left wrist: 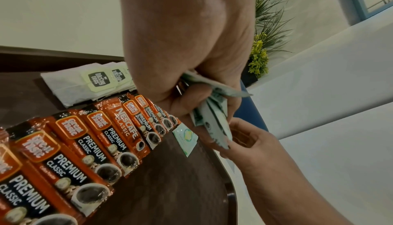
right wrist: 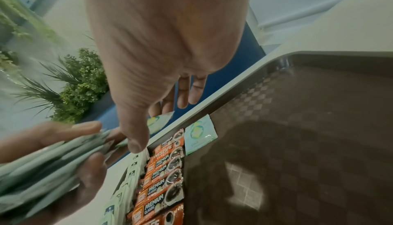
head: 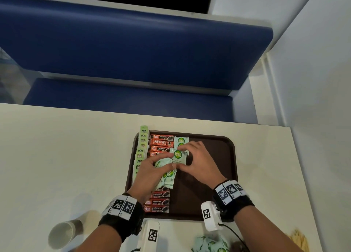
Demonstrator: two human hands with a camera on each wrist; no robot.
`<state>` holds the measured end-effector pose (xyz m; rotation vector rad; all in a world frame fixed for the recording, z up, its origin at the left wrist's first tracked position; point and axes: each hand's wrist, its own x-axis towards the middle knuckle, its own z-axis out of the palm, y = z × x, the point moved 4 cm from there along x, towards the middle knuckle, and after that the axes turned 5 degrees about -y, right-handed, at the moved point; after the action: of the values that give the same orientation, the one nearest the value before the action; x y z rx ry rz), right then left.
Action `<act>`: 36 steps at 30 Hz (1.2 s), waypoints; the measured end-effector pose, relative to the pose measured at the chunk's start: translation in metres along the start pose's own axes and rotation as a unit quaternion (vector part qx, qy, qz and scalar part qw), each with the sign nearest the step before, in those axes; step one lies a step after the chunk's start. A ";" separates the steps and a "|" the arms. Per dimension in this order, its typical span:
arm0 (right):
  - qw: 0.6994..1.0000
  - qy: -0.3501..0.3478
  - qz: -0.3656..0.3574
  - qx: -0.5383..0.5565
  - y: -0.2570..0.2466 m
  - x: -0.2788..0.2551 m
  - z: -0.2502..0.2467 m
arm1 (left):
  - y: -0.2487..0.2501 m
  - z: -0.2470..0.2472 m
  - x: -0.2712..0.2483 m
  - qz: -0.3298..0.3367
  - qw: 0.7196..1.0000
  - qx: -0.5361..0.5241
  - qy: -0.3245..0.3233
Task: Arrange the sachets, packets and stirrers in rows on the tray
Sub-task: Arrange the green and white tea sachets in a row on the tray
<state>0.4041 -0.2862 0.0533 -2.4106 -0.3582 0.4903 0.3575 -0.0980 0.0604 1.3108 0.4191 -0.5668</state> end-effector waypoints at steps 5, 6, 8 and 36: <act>0.999 0.033 0.037 0.011 0.020 0.008 0.010 | -0.006 -0.005 -0.001 0.001 0.999 0.009 0.039; 0.998 0.039 0.045 -0.004 0.024 0.011 0.011 | -0.007 -0.008 -0.002 -0.003 0.999 0.012 0.053; 0.997 0.041 0.050 -0.043 0.030 0.018 0.016 | -0.010 -0.016 -0.005 -0.014 0.998 0.009 0.067; 0.942 0.160 0.233 0.181 0.063 0.003 0.047 | -0.011 -0.025 -0.015 -0.028 0.996 -0.006 0.089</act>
<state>0.3945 -0.3068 -0.0219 -2.1487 0.4223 0.3180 0.3398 -0.0728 0.0551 1.3467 0.6081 -0.4951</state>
